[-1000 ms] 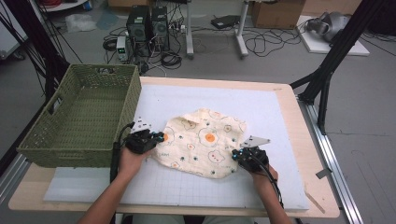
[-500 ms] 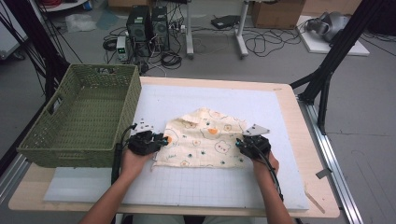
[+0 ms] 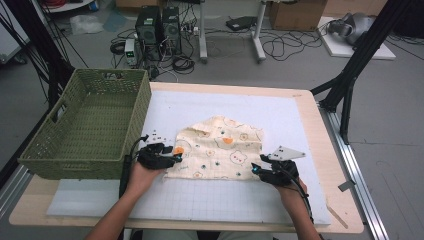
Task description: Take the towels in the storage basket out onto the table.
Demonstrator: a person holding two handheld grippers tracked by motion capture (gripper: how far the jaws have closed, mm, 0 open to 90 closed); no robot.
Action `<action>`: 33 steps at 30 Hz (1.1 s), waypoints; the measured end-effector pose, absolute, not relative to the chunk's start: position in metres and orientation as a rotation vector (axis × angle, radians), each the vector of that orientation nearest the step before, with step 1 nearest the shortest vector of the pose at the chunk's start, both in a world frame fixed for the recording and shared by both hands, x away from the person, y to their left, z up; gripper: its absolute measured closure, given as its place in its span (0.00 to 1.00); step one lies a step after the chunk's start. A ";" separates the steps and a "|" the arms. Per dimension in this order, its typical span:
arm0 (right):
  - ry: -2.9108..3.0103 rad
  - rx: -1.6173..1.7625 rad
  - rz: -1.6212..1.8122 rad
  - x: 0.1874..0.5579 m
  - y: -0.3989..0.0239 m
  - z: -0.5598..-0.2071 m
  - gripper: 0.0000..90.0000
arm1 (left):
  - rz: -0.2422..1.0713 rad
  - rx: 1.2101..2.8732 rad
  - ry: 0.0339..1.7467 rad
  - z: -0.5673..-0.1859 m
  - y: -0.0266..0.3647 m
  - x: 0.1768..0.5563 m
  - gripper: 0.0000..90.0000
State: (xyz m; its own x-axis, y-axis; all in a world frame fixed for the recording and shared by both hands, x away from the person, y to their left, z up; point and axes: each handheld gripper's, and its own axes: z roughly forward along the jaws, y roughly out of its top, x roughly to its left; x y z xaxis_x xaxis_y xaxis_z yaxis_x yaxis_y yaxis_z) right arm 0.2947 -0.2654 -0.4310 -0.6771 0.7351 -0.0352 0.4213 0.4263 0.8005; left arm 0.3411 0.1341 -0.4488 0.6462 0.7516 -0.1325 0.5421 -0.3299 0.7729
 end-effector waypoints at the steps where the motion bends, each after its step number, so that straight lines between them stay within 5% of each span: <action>1: 2.334 0.969 1.156 0.294 -0.263 -0.432 0.55 | 0.341 2.019 0.994 -0.450 0.133 0.339 0.55; 3: 2.406 0.916 1.173 0.293 -0.256 -0.437 0.52 | 0.366 2.022 0.987 -0.451 0.134 0.337 0.60; 7: 2.486 0.855 1.109 0.292 -0.244 -0.444 0.58 | 0.380 2.038 0.968 -0.450 0.136 0.335 0.89; 9: 2.524 0.853 1.117 0.292 -0.241 -0.446 0.74 | 0.364 2.041 0.938 -0.451 0.136 0.332 0.95; 12: 2.557 0.846 1.128 0.290 -0.240 -0.445 0.96 | 0.346 2.051 0.901 -0.451 0.136 0.328 0.97; 31: 2.698 0.780 1.146 0.240 -0.263 -0.441 0.97 | 0.234 2.091 0.820 -0.449 0.144 0.285 0.96; 33: 2.697 0.779 1.142 0.239 -0.263 -0.440 0.95 | 0.240 2.091 0.811 -0.448 0.143 0.283 0.88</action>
State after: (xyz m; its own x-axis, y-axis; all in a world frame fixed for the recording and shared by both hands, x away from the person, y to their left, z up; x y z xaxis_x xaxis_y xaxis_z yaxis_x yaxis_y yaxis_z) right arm 0.2394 -0.2627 -0.4400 -0.8622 0.4977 0.0948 0.4144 0.5852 0.6969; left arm 0.2831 0.1428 -0.4480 0.7707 0.6263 -0.1175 0.4614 -0.4213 0.7808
